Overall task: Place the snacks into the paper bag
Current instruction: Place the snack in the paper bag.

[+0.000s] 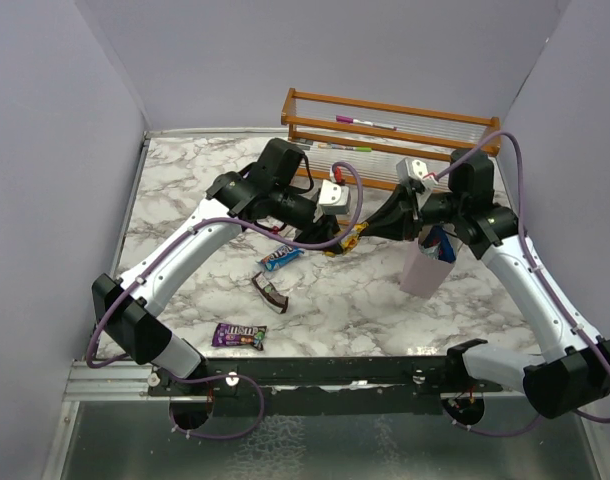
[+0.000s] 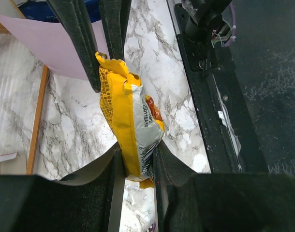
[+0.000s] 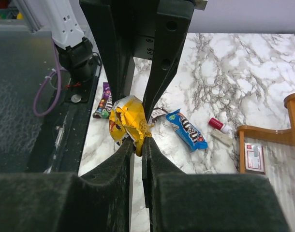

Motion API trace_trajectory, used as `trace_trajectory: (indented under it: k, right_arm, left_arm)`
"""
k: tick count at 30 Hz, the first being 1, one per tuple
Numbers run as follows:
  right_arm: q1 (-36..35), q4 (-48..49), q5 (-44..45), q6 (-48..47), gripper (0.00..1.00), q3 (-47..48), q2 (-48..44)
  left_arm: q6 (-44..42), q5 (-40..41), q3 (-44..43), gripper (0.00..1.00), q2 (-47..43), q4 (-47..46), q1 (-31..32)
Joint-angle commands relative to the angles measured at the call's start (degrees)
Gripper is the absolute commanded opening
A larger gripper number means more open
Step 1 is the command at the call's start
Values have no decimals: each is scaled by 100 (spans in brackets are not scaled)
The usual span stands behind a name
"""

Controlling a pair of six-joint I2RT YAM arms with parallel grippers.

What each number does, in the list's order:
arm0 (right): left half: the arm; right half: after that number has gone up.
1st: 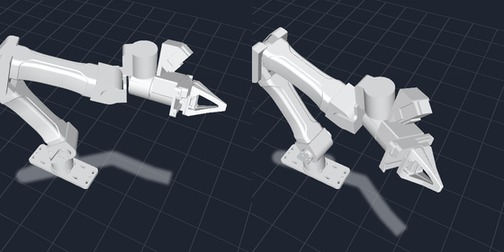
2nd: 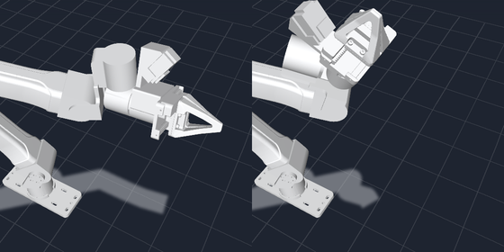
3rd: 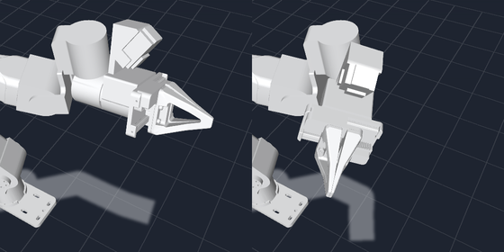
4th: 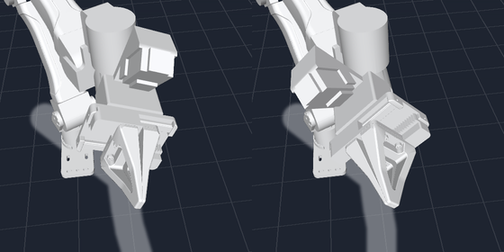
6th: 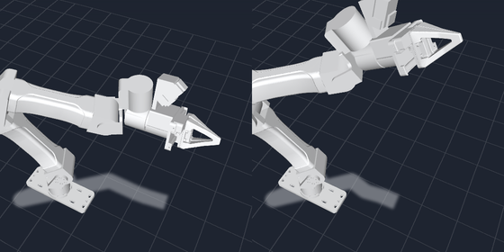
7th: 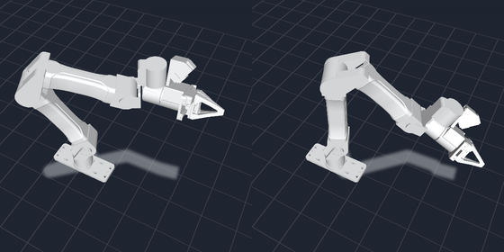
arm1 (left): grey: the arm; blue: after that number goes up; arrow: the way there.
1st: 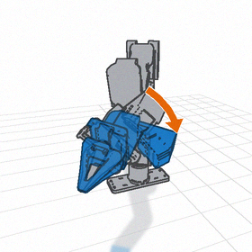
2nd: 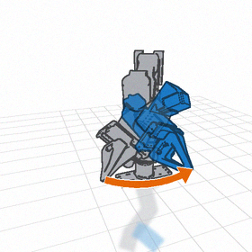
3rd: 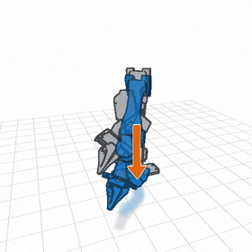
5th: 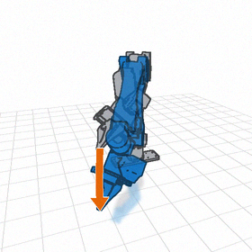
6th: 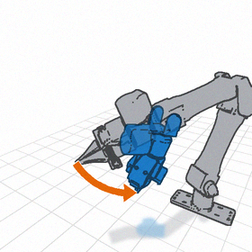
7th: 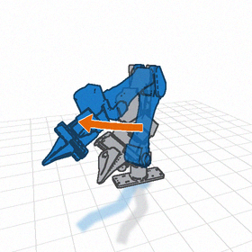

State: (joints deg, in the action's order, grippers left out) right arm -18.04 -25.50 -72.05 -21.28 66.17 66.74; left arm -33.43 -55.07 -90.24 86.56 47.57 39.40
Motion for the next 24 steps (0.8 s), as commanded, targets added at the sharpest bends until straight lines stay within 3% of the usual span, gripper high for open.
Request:
trace_trajectory:
  k: [1,6,16,24]
  right_arm:
    - [-41,472,-432,379,6,-140,-229]
    - [-41,592,-226,533,1,-237,-380]
    - [316,528,415,787,1,-323,-942]
    - [890,-195,1660,557,1,95,-1531]
  left_arm:
    - [-115,-182,67,14,45,-125,19]
    - [-92,-184,87,21,-2,-178,22]
    - [-12,194,470,53,-442,-591,21]
    - [-190,1018,548,61,-757,-575,15]
